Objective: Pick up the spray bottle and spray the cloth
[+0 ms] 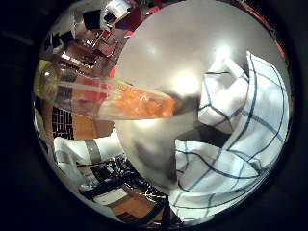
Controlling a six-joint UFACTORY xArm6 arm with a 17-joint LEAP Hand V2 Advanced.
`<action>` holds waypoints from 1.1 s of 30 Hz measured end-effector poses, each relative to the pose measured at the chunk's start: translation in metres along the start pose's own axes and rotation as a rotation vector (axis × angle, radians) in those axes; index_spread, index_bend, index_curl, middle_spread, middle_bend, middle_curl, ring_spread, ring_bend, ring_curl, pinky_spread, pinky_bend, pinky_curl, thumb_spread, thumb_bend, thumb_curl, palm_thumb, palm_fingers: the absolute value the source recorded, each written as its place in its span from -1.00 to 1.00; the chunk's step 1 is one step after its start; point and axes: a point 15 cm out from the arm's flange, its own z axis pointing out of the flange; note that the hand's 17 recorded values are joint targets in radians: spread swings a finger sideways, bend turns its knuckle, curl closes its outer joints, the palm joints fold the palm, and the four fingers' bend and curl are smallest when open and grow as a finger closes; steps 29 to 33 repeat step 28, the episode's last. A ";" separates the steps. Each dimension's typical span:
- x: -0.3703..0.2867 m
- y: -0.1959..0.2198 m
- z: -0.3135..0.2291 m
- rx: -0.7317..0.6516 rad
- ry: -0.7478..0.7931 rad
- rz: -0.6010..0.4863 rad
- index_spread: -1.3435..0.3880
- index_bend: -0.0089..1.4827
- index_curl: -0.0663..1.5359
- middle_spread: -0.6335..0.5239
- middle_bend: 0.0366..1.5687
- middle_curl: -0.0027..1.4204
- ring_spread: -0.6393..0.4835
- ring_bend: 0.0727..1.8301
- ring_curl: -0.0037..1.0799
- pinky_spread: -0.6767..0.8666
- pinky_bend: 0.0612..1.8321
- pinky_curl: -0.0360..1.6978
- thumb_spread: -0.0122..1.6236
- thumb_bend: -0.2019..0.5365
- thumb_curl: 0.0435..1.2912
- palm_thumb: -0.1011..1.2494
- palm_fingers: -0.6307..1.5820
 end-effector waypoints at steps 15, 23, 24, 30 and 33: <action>0.037 0.024 -0.063 -0.059 0.087 0.031 0.26 -0.65 -0.34 0.08 -0.41 -0.35 0.13 -0.31 -0.26 0.31 -0.57 -0.20 0.29 -0.51 -0.24 0.35 -0.27; 0.038 0.030 -0.105 -0.066 0.139 0.012 0.27 -0.74 -0.38 0.11 -0.52 -0.39 0.20 -0.42 -0.33 0.37 -0.63 -0.30 0.27 -0.51 -0.25 0.34 -0.22; 0.038 0.030 -0.110 -0.065 0.142 0.015 0.27 -0.74 -0.38 0.11 -0.53 -0.39 0.20 -0.42 -0.33 0.37 -0.63 -0.31 0.27 -0.51 -0.25 0.34 -0.21; 0.035 0.029 -0.126 -0.048 0.146 0.014 0.27 -0.75 -0.40 0.12 -0.55 -0.40 0.20 -0.44 -0.35 0.37 -0.64 -0.34 0.26 -0.51 -0.26 0.34 -0.19; 0.035 0.029 -0.126 -0.048 0.146 0.014 0.27 -0.75 -0.40 0.12 -0.55 -0.40 0.20 -0.44 -0.35 0.37 -0.64 -0.34 0.26 -0.51 -0.26 0.34 -0.19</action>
